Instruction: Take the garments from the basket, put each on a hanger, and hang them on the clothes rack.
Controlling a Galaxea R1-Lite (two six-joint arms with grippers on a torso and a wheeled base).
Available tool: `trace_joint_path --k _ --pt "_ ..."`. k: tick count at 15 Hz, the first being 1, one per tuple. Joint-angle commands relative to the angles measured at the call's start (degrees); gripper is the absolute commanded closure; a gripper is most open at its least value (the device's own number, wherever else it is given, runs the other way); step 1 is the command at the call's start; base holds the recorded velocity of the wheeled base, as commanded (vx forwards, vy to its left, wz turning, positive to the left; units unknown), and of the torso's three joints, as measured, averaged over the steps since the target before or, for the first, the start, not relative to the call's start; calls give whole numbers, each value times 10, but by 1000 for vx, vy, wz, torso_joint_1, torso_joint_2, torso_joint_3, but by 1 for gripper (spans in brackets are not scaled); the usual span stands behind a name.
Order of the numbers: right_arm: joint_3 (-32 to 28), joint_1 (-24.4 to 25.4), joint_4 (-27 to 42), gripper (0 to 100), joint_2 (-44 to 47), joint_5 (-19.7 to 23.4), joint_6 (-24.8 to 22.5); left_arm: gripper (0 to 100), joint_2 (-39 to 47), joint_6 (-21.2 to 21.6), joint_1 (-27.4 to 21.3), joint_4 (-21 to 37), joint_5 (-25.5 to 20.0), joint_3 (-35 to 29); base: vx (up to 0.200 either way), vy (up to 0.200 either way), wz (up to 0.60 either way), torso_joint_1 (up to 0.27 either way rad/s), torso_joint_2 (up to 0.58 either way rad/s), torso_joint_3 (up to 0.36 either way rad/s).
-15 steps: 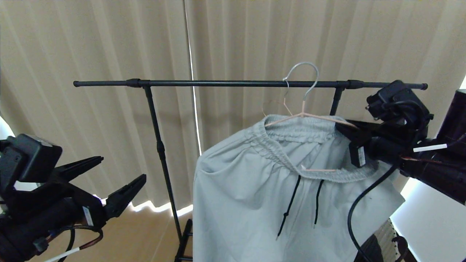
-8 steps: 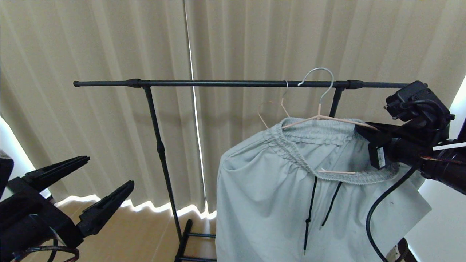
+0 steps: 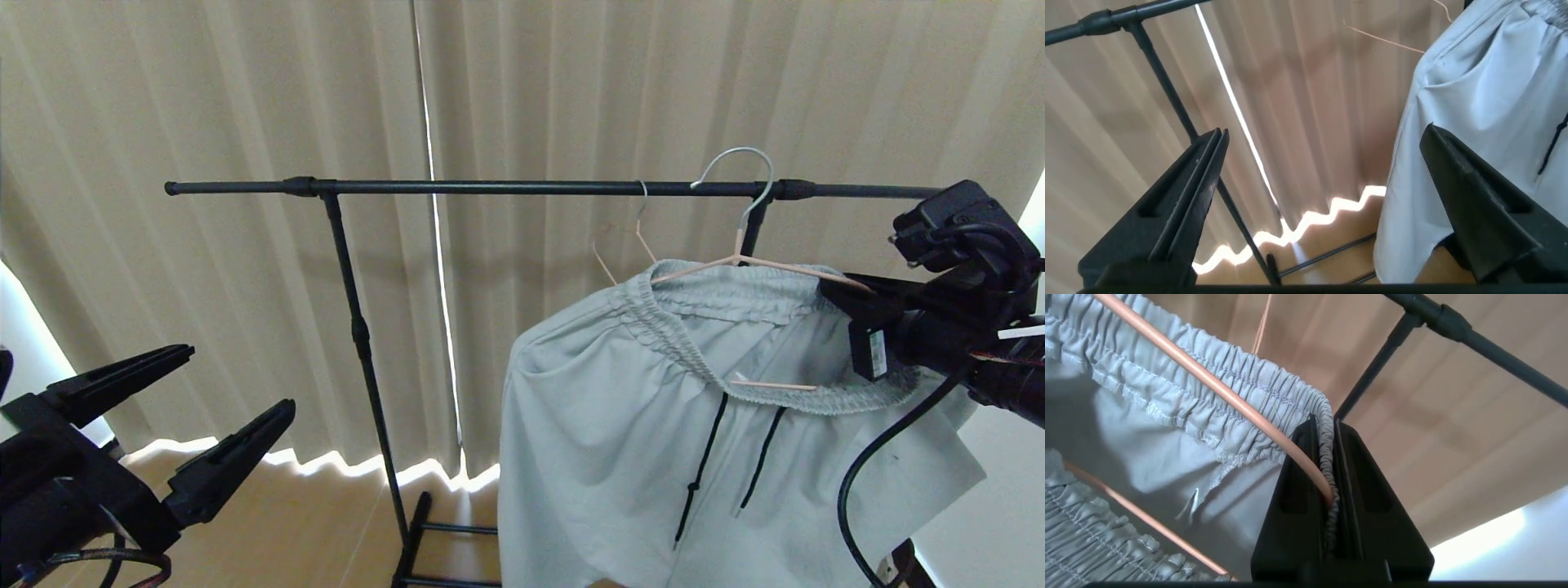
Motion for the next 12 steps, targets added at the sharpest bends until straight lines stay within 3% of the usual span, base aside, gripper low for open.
trace_joint_path --k 1,12 --pt "0 0 0 100 -2 1 0 0 2 0 0 0 0 0 0 200 0 2 -2 2" --pt "-2 0 -1 100 -1 1 0 0 4 3 -1 0 -1 4 0 200 0 1 2 2"
